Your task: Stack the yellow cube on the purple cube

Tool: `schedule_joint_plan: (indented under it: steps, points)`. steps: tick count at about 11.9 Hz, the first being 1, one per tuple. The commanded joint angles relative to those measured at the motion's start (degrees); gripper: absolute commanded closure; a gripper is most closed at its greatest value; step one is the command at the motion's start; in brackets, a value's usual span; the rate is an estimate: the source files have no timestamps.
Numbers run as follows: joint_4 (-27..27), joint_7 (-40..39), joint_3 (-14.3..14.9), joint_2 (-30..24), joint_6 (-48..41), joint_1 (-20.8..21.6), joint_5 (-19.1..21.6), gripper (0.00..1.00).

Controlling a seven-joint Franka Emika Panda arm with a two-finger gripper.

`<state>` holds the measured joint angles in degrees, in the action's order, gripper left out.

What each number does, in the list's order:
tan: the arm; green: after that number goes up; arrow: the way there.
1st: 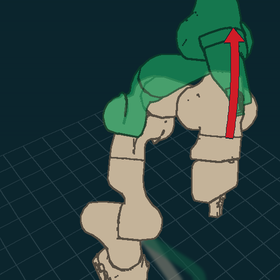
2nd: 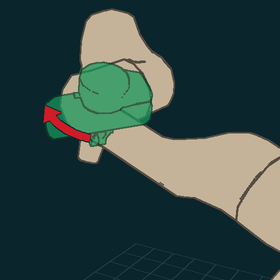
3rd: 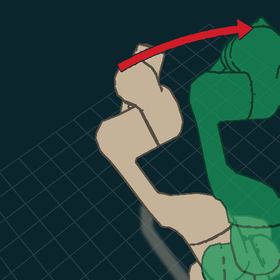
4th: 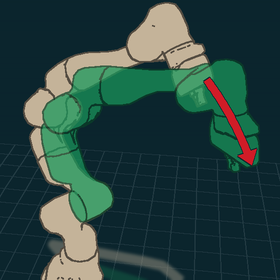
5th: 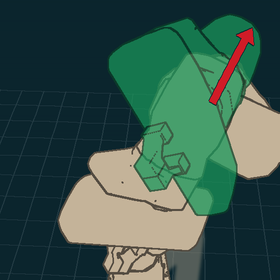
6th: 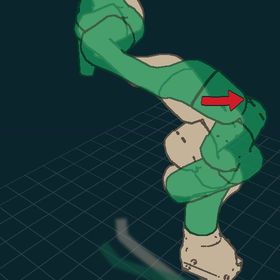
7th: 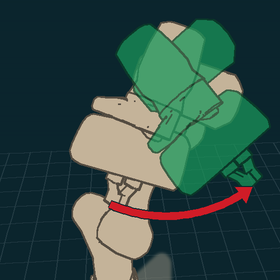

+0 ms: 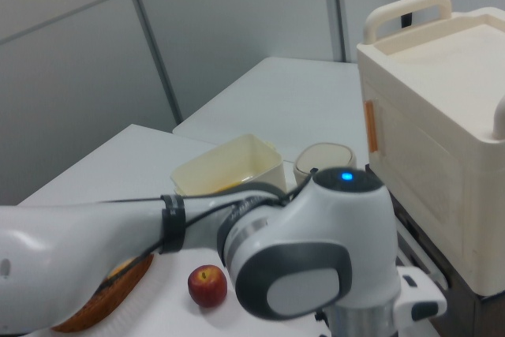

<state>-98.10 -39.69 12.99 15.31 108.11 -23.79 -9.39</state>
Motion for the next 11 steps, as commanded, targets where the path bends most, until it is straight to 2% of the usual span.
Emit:
schedule_joint_plan:
  steps: [1,2,4,6,9,11]
  points:
    - [7.29,0.14,-1.2,-1.42,-8.87,0.67,0.51,0.0]
    - [9.14,0.49,-2.86,-1.42,-10.19,1.45,0.6,0.0]
    - [10.29,1.2,-4.36,-1.95,-11.69,3.29,0.69,0.0]
    - [12.13,2.16,-4.81,-1.95,-12.92,6.98,1.74,0.0]
    - [14.78,9.78,-4.9,-3.78,-13.1,10.5,7.88,0.0]
    - [14.78,16.28,-4.81,-4.15,-13.1,16.11,7.9,0.0]
